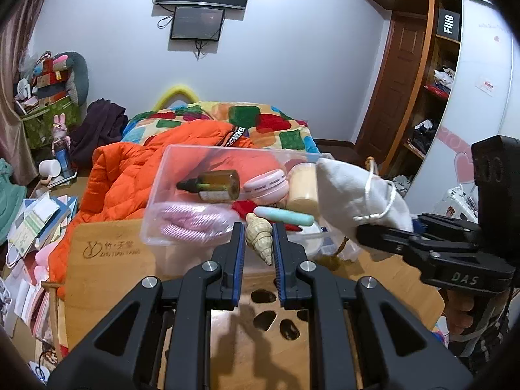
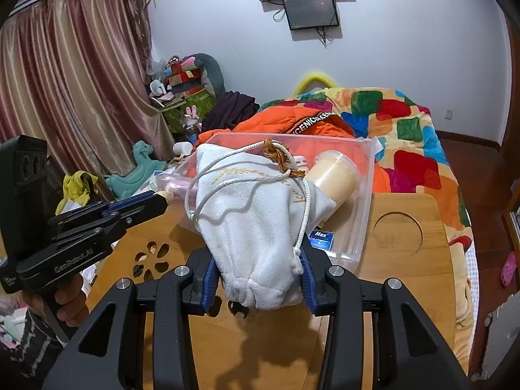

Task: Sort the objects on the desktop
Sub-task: 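Carry both over the box and open grippers to drop shell and pouch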

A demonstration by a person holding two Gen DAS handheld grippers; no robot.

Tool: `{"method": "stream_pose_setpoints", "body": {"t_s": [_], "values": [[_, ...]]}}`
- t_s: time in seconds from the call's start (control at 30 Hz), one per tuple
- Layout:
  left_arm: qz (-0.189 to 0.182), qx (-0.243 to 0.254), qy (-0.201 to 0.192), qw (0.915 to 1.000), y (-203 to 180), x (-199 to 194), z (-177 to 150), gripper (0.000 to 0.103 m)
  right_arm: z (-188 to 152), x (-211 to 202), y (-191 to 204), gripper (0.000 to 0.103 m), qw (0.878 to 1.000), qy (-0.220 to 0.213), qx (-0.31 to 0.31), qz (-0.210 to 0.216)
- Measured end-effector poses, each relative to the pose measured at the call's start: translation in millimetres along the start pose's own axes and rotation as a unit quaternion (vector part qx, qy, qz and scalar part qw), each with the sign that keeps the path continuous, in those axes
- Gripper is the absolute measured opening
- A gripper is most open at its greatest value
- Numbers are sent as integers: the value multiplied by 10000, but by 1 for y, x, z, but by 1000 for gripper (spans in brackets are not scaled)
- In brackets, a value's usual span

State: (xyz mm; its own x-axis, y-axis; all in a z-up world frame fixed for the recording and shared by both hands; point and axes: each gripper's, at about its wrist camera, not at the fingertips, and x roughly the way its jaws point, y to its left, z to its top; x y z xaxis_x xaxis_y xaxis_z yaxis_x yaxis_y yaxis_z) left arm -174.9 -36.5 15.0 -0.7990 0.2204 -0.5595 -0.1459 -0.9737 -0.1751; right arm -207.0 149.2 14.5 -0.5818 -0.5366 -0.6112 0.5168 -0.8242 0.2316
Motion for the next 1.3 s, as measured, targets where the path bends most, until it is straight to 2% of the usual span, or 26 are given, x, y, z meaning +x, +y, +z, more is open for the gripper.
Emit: {"method": "stream_pose_setpoints", "body": {"t_s": [0.2,0.5,0.67,1.03,1.3], "values": [[-81,84,66,9999,-9,16,8,16,9,12,-10,42,9998,115,136,65],[-91,177,261,9995,-16,43,10,16,14,30,-14,46,9995,239,25,-186],[-84,127,367,9992,-14,53,9,16,15,24,-16,59,9991,0,-28,-418],[55,203,446,9988,-17,66,7,16,11,11,-7,59,9944,-306,-500,-877],[171,330,443,9983,-20,69,7,16,13,22,-18,57,9907,-275,-595,-1191]]}}
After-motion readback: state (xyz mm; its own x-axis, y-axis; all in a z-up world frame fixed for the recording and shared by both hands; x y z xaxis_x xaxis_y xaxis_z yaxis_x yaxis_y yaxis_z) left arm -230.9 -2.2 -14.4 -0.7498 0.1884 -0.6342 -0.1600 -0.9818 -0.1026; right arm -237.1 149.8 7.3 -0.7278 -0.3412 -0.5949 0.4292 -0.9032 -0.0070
